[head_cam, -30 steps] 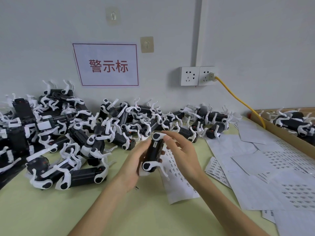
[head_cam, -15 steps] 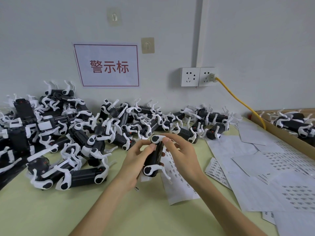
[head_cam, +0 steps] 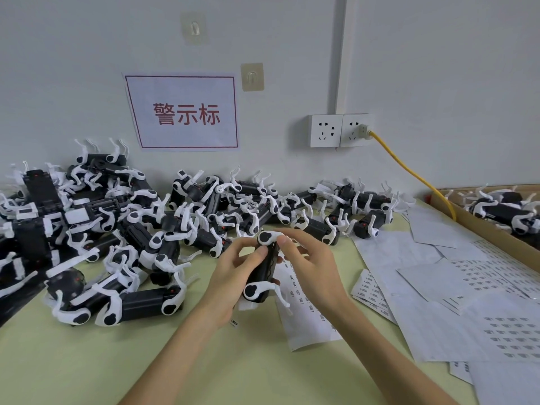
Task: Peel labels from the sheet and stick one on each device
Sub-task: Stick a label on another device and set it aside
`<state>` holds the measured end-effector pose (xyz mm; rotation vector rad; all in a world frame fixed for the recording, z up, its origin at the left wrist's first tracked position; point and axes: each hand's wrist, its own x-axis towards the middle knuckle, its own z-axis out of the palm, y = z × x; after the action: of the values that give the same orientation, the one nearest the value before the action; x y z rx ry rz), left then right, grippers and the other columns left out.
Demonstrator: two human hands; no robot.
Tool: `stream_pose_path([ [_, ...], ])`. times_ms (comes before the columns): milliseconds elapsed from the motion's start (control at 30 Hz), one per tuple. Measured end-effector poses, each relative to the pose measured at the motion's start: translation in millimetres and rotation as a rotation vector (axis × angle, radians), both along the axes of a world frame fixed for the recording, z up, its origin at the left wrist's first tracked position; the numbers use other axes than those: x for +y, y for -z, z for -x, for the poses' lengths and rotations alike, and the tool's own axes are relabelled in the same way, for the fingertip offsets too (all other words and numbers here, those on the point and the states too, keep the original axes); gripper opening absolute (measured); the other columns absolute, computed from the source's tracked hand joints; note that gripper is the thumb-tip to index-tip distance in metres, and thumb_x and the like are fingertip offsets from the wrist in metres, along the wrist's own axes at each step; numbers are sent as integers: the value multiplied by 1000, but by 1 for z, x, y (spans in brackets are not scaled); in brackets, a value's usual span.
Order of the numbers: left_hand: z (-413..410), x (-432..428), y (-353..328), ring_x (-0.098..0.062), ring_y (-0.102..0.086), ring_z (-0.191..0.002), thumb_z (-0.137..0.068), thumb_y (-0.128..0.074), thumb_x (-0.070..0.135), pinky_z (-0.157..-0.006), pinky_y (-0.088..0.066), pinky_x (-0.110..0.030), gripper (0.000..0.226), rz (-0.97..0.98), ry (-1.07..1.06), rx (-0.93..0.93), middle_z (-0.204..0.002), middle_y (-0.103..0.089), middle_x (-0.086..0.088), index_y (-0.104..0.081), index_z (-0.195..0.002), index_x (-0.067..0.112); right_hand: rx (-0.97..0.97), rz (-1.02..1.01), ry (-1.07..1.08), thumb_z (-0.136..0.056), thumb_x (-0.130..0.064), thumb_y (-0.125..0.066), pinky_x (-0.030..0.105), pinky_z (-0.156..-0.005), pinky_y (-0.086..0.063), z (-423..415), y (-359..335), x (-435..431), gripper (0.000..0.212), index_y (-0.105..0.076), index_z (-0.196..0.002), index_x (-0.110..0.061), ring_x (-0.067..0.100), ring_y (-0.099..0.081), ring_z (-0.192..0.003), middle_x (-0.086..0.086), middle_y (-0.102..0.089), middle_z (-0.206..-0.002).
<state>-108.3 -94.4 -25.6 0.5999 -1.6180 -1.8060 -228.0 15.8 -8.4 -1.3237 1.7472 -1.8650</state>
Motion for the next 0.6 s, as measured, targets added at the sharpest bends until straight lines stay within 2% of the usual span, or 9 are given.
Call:
stream_pose_path([
  [133, 1, -2, 0, -39, -74, -68, -98, -66, 21, -59, -60, -40, 10, -1, -16, 36, -105, -77, -18, -63, -107, 18, 8, 7, -10, -102, -30, -60, 13, -74, -49, -1, -1, 1, 17, -76, -102, -36, 3, -71, -87, -15, -75, -99],
  [233, 1, -1, -1, -35, -75, -71, -95, -66, 19, -59, -60, -37, 18, -32, 25, 62, -107, -76, -19, -60, -111, 13, -16, -13, -6, -101, -32, -61, 19, -78, -51, -1, 0, 0, 15, -76, -104, -36, 2, -71, -88, -15, -75, -101],
  [333, 0, 1, -2, -41, -74, -82, -83, -71, 29, -68, -60, -42, 44, -47, 63, 65, -113, -75, -20, -57, -120, 10, -38, -2, -19, -101, -33, -61, 22, -83, -53, 1, -1, 0, 17, -77, -100, -38, 2, -71, -89, -15, -75, -102],
  [433, -1, 0, -2, -46, -71, -93, -86, -69, 25, -75, -60, -47, 45, -69, 103, 106, -116, -72, -24, -55, -124, 6, -55, 6, -30, -101, -33, -60, 30, -88, -55, 3, -2, -1, 17, -77, -101, -35, 3, -72, -90, -13, -76, -103],
  [500, -1, -1, -1, -48, -69, -103, -87, -68, 22, -84, -59, -56, 43, -80, 98, 117, -118, -71, -26, -55, -124, 4, -57, 3, -38, -101, -34, -60, 33, -89, -56, 4, -1, -2, 17, -77, -103, -34, 4, -72, -91, -12, -76, -104],
  [600, 0, 0, -1, -49, -66, -112, -84, -69, 21, -96, -52, -67, 46, -71, 68, 105, -117, -71, -28, -56, -125, 3, -58, 0, -53, -101, -36, -60, 26, -85, -55, 6, 0, -3, 18, -77, -104, -35, 4, -72, -93, -12, -76, -105],
])
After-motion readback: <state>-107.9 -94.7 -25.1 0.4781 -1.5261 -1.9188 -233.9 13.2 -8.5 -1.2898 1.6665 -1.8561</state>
